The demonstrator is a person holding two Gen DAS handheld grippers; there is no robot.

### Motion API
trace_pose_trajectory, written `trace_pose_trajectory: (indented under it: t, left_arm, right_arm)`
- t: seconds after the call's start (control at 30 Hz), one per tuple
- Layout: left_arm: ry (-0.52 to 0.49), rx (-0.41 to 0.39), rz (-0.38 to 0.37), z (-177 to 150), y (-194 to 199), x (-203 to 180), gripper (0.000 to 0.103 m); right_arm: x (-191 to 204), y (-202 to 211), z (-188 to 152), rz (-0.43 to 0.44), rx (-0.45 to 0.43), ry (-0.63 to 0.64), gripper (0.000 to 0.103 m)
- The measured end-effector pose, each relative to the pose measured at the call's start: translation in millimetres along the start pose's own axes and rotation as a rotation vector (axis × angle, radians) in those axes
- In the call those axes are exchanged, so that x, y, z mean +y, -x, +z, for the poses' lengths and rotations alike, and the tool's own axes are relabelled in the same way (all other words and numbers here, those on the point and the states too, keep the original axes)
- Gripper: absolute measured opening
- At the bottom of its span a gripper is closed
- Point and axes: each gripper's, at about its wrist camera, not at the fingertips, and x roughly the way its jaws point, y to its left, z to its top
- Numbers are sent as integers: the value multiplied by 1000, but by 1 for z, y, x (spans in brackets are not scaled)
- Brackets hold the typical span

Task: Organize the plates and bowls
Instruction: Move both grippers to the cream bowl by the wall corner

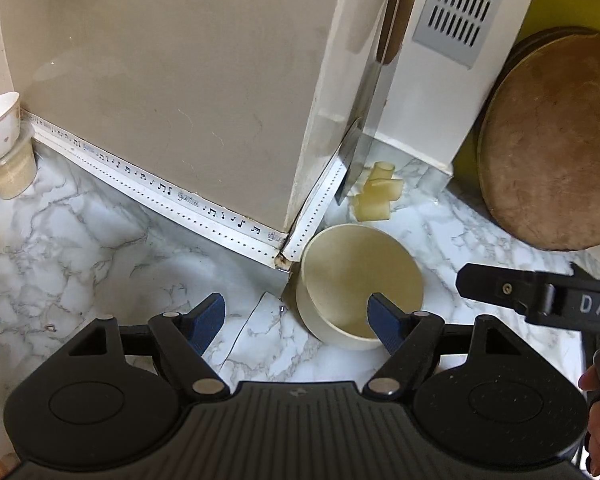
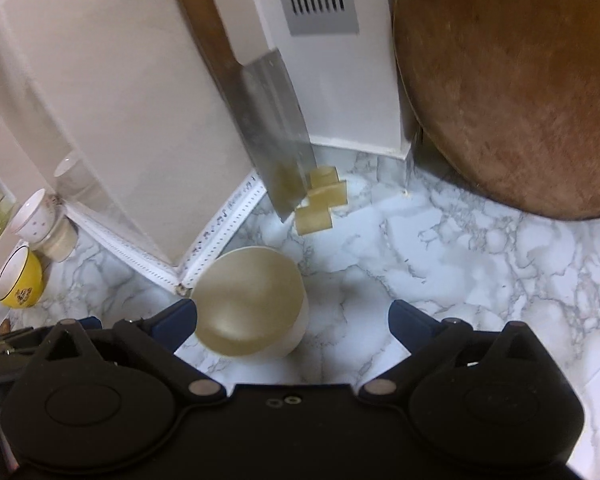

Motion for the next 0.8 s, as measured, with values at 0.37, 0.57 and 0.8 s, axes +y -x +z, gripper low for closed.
trace_pose_trajectory:
  t: [0.37,0.57,0.8]
  left_arm:
    - [30,61,51,3,-50,-9,78]
    - [42,74,59,3,-64,-15,78]
    - [47,73,61,4,-74,-21,64]
  right_arm:
    - [-19,-58,15,-11,99,-52,86]
    - [-19,-78,17,-6,133,-31,77]
    - [-18,-91,19,0,156,-1,64]
